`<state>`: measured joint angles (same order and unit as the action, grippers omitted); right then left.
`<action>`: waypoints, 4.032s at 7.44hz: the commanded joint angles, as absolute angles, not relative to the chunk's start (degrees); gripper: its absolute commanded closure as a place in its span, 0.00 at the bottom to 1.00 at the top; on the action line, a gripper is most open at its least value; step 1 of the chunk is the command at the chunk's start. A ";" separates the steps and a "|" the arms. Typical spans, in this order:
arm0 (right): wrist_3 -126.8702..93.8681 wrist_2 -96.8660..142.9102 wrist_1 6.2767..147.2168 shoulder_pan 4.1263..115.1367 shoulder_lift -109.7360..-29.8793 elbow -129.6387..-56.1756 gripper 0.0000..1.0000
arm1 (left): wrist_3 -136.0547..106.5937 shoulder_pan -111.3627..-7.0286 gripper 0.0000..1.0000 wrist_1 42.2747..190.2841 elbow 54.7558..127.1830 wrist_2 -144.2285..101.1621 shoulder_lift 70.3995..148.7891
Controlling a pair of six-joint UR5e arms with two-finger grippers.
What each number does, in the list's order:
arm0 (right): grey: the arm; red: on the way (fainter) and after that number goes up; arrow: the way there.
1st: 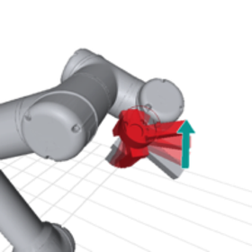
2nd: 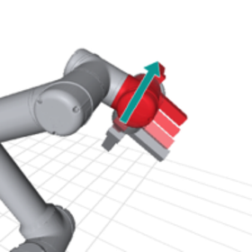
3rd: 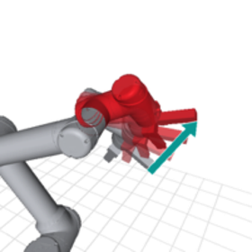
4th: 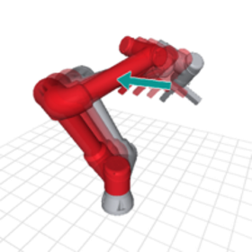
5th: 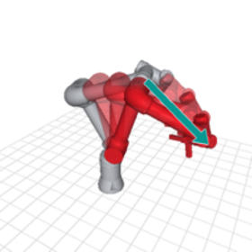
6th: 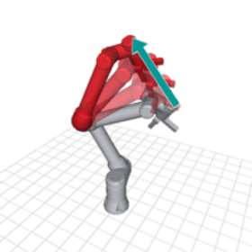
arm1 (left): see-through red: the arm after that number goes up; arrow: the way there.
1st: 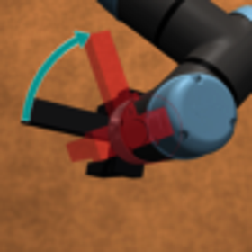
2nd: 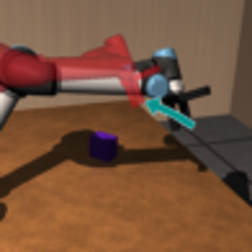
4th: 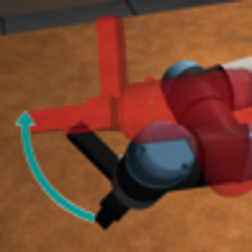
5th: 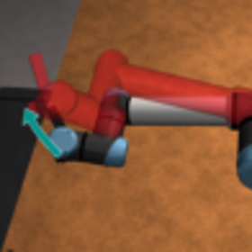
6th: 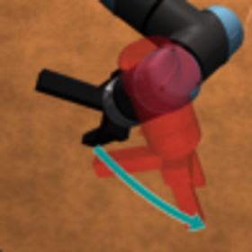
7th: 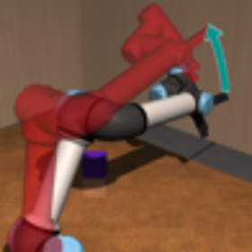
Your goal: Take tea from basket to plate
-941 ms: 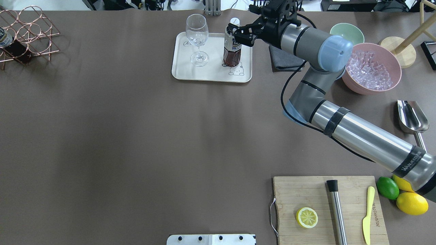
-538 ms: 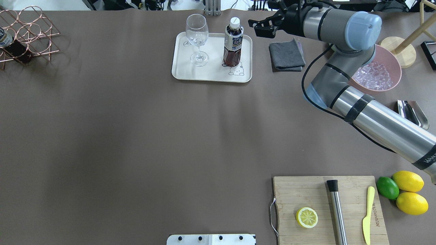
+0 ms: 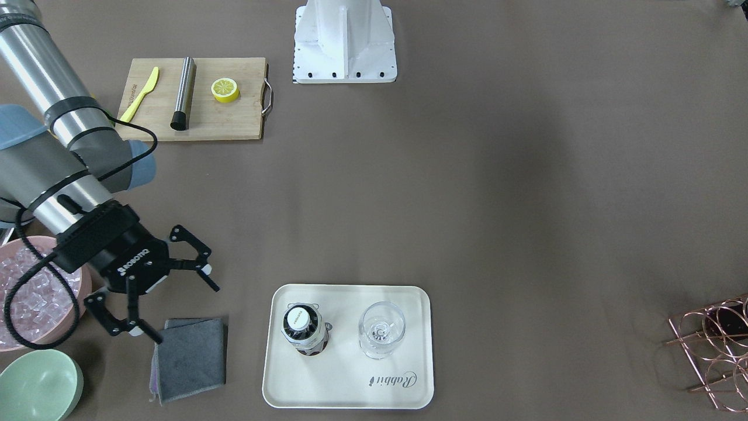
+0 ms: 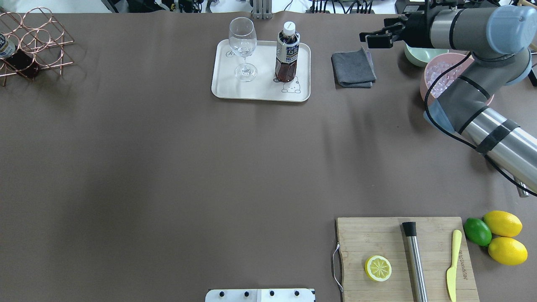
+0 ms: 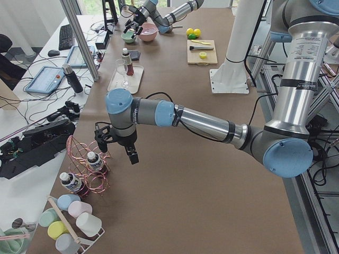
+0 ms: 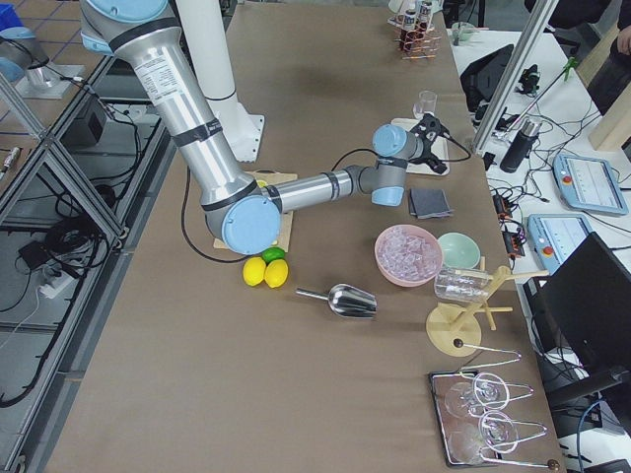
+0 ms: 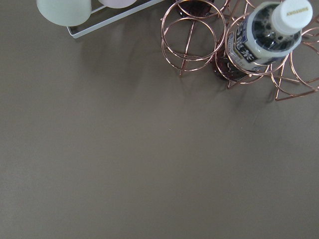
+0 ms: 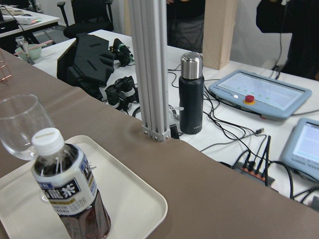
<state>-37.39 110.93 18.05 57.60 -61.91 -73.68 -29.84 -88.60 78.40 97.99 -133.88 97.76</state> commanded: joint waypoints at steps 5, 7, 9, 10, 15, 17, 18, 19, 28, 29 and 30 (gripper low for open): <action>-39.82 134.54 40.32 69.42 -78.53 -81.62 0.00 | -4.10 -87.62 0.02 80.33 95.09 -133.68 96.07; -39.73 136.92 49.79 71.36 -86.36 -90.65 0.00 | 0.96 -89.46 0.02 80.25 97.19 -133.95 95.02; -39.64 138.24 59.98 73.29 -91.21 -97.19 0.00 | 0.79 -90.52 0.02 80.50 97.38 -133.94 92.05; -37.64 139.30 62.55 75.48 -93.67 -96.60 0.00 | 0.36 -91.66 0.02 80.42 97.56 -133.95 91.85; -36.91 136.51 72.46 84.45 -99.85 -89.82 0.00 | -11.78 -91.67 0.02 80.68 95.72 -133.42 90.80; -37.35 134.83 86.58 86.21 -95.65 -90.27 0.00 | -9.86 -91.67 0.02 87.24 93.87 -133.95 88.26; -37.18 134.56 90.84 86.92 -93.36 -90.44 0.00 | -8.80 -91.76 0.02 90.15 94.30 -134.21 86.42; -34.65 134.47 90.53 88.75 -92.91 -90.96 0.00 | -8.88 -91.76 0.02 91.05 94.39 -135.17 85.70; -0.52 131.23 90.18 90.54 -96.25 -94.92 0.00 | -3.38 -89.12 0.02 95.19 94.83 -134.91 85.61; -0.53 131.31 90.18 90.18 -96.15 -94.57 0.00 | -0.90 -89.12 0.02 95.27 94.92 -134.56 85.00; -0.53 131.31 90.18 89.65 -96.07 -94.57 0.00 | 1.12 -89.38 0.02 95.19 95.01 -134.82 84.82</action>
<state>-0.72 131.59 90.18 90.55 -96.34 -94.69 -3.02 -89.27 95.33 94.90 -134.80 85.34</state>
